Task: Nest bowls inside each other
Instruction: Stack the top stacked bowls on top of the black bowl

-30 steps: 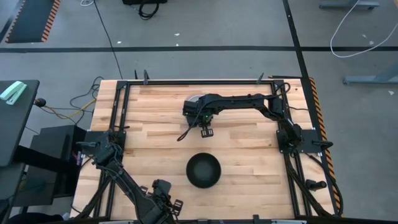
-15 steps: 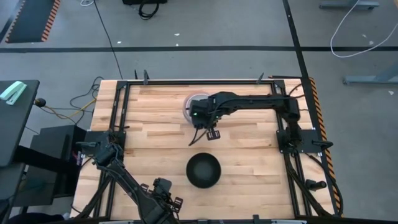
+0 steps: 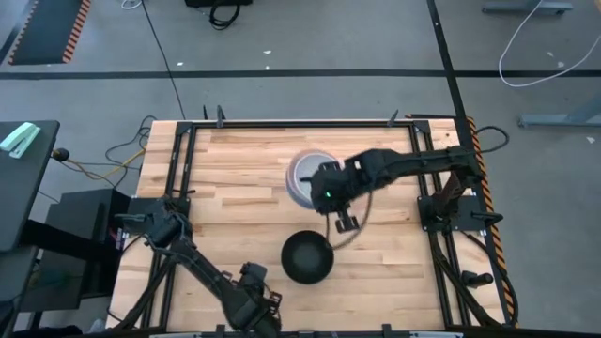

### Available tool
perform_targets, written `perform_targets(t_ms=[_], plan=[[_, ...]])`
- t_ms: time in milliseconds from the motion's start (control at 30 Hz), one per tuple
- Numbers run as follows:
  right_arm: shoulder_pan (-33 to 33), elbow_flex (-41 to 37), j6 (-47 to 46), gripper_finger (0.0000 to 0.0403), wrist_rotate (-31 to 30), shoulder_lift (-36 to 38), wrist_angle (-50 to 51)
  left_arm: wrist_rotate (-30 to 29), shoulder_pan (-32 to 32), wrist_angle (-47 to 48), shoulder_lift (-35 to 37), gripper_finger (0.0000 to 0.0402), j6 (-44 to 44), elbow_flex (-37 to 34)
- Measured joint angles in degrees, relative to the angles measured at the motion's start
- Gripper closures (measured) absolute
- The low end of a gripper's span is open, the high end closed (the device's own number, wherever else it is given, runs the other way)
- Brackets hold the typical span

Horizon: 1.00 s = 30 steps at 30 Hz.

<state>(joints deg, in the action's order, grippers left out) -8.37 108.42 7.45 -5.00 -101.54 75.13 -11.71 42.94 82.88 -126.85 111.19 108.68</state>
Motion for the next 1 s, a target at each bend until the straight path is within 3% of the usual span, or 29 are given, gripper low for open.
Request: perform_targets(t_ms=[467, 633, 1000], plan=[[-9.4, 0.0, -6.2, 0.0387, -0.2, 3.5, 3.9, 1.8, -6.4, -14.6, 0.0, 0.0391, -17.8, -3.3], [-10.3, 0.0, -7.5, 0.0387, -1.2, 3.9, 6.0, 1.9, -8.4, -16.0, 0.0, 0.0375, -22.2, -3.3], [-10.2, 0.0, -7.4, 0.0387, -1.4, 3.9, 6.8, 1.9, -12.8, -18.5, 0.0, 0.0390, -30.9, -3.3]])
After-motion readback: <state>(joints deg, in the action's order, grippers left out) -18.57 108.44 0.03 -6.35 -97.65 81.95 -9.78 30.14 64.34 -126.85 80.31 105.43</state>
